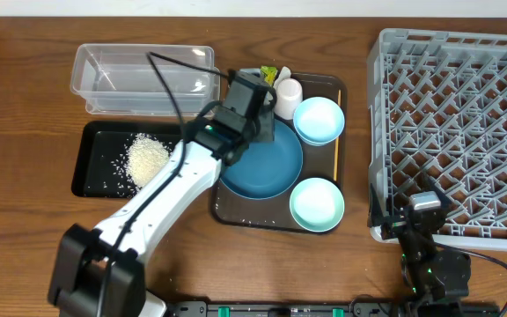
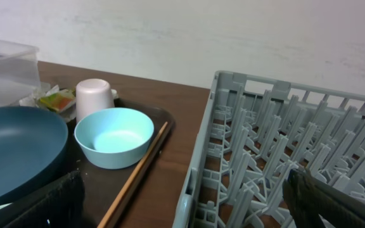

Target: Sort waste into correct bins and load items into the dishwasher rack

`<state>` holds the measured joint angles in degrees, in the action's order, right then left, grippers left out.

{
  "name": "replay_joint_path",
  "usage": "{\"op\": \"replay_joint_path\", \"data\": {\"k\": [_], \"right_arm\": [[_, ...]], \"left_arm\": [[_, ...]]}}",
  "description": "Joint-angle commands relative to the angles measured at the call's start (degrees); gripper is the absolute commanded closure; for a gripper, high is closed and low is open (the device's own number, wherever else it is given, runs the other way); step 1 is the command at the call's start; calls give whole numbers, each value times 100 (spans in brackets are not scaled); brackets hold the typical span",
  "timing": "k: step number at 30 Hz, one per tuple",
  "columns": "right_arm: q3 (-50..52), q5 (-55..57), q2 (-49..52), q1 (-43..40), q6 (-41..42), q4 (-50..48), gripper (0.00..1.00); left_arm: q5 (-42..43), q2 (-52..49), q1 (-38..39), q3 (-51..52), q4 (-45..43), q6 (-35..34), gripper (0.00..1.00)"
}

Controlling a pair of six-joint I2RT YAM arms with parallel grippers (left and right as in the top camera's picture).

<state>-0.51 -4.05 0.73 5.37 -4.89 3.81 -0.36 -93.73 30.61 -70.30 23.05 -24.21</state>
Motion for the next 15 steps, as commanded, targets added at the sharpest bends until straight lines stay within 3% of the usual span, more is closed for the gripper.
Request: {"op": "replay_joint_path", "data": {"k": [1, 8, 15], "right_arm": [[20, 17, -9, -37, -55, 9, 1], [20, 17, -9, -37, -55, 9, 1], [20, 17, -9, -37, -55, 9, 1]], "left_arm": [[-28, -356, 90, 94, 240, -205, 94], [-28, -625, 125, 101, 1296, -745, 94], [-2, -625, 229, 284, 2039, -769, 94]]}}
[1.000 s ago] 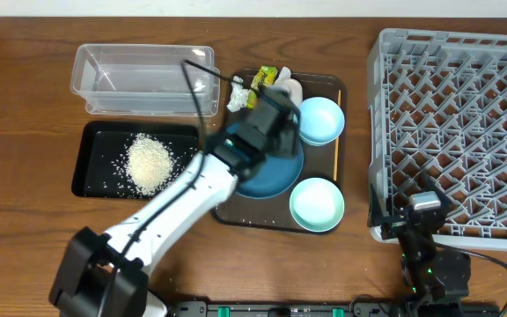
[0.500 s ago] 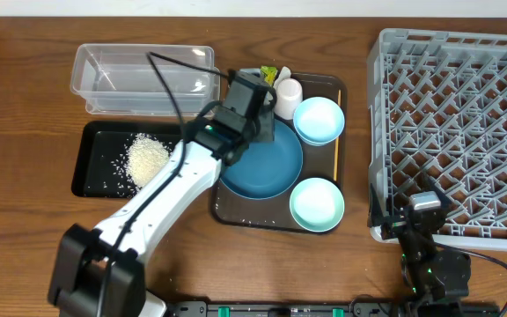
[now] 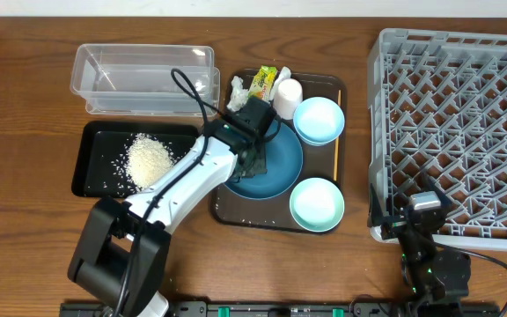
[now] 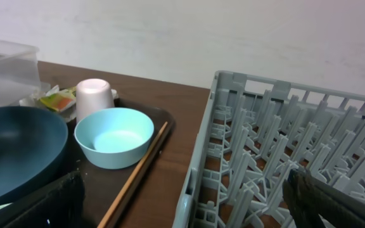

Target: Sort waste into correct bins and load items into the dishwasher rack

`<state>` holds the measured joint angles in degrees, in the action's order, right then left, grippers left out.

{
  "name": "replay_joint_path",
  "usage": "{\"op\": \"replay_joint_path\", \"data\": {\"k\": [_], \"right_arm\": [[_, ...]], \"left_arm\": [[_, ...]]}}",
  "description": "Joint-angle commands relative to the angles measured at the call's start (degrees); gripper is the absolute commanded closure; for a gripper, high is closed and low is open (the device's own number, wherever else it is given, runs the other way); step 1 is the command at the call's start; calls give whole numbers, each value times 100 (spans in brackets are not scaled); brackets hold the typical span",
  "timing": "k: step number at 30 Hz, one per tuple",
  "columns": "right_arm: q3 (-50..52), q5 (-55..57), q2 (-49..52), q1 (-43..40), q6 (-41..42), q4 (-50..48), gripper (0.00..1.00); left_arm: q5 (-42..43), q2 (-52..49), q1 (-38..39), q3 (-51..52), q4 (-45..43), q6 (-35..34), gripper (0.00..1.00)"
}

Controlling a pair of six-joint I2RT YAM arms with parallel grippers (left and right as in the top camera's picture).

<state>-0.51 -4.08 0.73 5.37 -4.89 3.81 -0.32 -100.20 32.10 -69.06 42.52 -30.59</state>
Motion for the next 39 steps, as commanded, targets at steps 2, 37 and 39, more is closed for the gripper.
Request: {"op": "replay_joint_path", "data": {"k": [2, 37, 39], "right_arm": [[20, 20, -9, -37, -55, 9, 1], [20, 20, -9, -37, -55, 9, 1], [20, 22, -9, -37, -55, 9, 1]], "left_arm": [[-9, 22, 177, 249, 76, -155, 94], [-542, 2319, 557, 732, 92, -422, 78], [-1119, 2632, 509, 732, -44, -422, 56]]}}
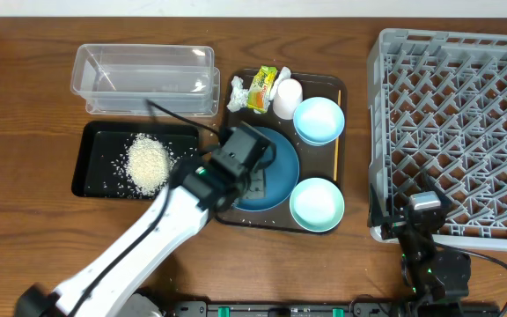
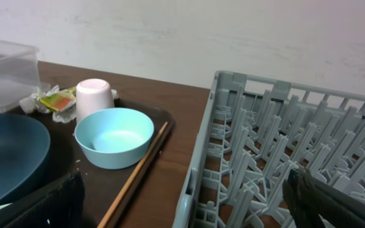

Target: Sort waste into correct bins and load items into the dishwasher rack

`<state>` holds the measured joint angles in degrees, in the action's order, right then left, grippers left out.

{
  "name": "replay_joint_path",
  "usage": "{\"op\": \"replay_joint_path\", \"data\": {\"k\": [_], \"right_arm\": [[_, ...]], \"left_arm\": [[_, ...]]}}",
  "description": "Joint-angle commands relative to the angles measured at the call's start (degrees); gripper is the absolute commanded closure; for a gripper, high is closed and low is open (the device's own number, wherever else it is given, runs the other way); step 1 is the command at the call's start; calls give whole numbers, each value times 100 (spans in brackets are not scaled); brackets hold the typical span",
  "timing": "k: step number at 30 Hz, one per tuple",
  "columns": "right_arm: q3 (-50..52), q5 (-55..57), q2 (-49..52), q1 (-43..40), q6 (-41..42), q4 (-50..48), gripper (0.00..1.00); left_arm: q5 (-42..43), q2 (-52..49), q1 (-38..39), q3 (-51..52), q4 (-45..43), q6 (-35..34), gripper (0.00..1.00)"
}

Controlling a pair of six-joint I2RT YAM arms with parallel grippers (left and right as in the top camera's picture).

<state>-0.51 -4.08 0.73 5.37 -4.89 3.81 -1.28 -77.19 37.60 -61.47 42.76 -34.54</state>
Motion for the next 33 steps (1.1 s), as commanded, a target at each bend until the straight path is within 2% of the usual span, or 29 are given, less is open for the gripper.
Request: {"op": "replay_joint_path", "data": {"k": [1, 2, 6, 13, 19, 24, 30, 33], "right_arm": [[20, 20, -9, -37, -55, 9, 1], [20, 20, -9, -37, -55, 9, 1], [20, 22, -9, -37, -55, 9, 1], [20, 20, -9, -37, -55, 9, 1], [20, 177, -9, -42, -101, 9, 1], [20, 229, -9, -42, -98, -205, 1], [20, -131, -9, -42, -96, -1204, 1], [20, -643, -9, -42, 24, -2173, 1]], "left_arm": [[-1233, 492, -122, -35, -122, -26, 48], [-1384, 643, -258, -44, -155, -26, 40], [-1482, 1095, -1215, -105, -173, -26, 22], [-1399, 1421, -3534, -107, -74, -52, 15], [-719, 1327, -5198, -101, 94, -372, 11], [-669, 1154, -5788, -101, 116, -372, 10], [-669, 1021, -5849, -101, 114, -369, 10], [-669, 986, -5849, -101, 114, -372, 9]]}}
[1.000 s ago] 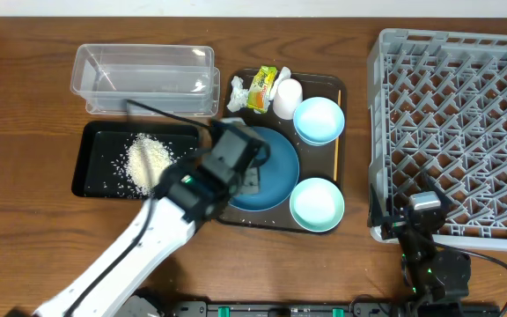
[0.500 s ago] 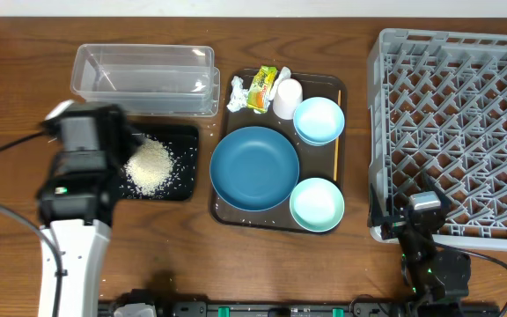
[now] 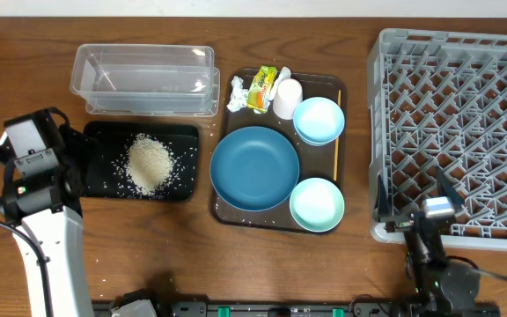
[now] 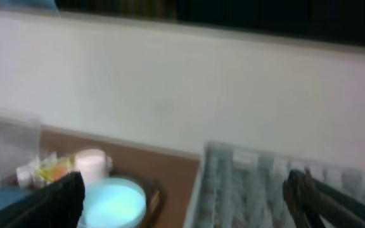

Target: Sort waste into correct bins and load items into the dishwasher rack

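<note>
A brown tray (image 3: 221, 211) holds a blue plate (image 3: 253, 167), two light-blue bowls (image 3: 318, 119) (image 3: 316, 203), an upturned white cup (image 3: 287, 95), a chopstick (image 3: 337, 154) and a yellow-green wrapper (image 3: 260, 86) beside crumpled paper. The grey dishwasher rack (image 3: 456, 132) stands at the right. My left gripper (image 3: 58, 167) sits at the far left, next to the black tray; its fingers do not show clearly. At the rack's near left corner, my right gripper (image 3: 438, 189) (image 4: 185, 196) is open and holds nothing. Its wrist view is blurred and shows the cup (image 4: 90, 164) and a bowl (image 4: 109, 202).
A clear plastic bin (image 3: 146, 79) stands at the back left. In front of it lies a black tray (image 3: 95, 185) holding a heap of rice (image 3: 148, 161). Bare wood separates the brown tray from the rack.
My left arm was over the left part of the blue plate and now stands at the far left by the black tray. The right wrist view has tilted upward and blurred.
My left gripper was first at the back of the brown tray by the cup and wrapper. It then hung over the plate's rear edge, then over its left side, and is now off the tray. The plate lies slightly further left than at first. My right gripper stayed open.
</note>
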`<state>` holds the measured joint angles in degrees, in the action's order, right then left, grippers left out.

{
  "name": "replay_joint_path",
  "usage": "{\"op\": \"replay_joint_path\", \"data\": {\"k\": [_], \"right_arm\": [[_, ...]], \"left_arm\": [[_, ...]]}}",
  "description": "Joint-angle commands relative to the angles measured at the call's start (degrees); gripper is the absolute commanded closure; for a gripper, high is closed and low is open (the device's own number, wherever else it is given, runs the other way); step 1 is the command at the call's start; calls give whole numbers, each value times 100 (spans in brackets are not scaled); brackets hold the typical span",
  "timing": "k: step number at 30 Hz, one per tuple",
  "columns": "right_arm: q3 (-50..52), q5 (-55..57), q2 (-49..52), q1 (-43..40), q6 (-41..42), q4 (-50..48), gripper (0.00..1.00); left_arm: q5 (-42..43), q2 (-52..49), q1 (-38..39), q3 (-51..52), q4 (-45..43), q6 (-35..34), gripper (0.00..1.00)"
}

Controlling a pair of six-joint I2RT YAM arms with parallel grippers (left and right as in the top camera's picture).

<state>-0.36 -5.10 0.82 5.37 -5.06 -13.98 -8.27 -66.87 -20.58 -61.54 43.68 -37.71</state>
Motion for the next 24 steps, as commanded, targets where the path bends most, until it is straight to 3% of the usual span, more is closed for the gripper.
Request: {"op": "replay_joint_path", "data": {"k": [1, 4, 9, 13, 18, 24], "right_arm": [[4, -850, -17, -42, 205, -688, 1], [4, -1775, -17, -42, 481, -1401, 1], [-9, -1958, -13, -37, 1335, -1912, 1], [-448, -2293, 168, -37, 1311, -1843, 1], [-1941, -2780, 1344, -37, 586, -411, 1], [-4612, -3429, 4068, -35, -24, 2483, 1]], "left_arm": [[31, -52, -31, -94, 22, -55, 9], [31, -57, -31, -94, 22, -55, 9], [31, -57, -31, -94, 22, -55, 9], [31, -57, -31, -94, 22, -55, 9], [31, -57, -31, -94, 22, -55, 9], [31, -57, -31, -94, 22, -55, 9]]}}
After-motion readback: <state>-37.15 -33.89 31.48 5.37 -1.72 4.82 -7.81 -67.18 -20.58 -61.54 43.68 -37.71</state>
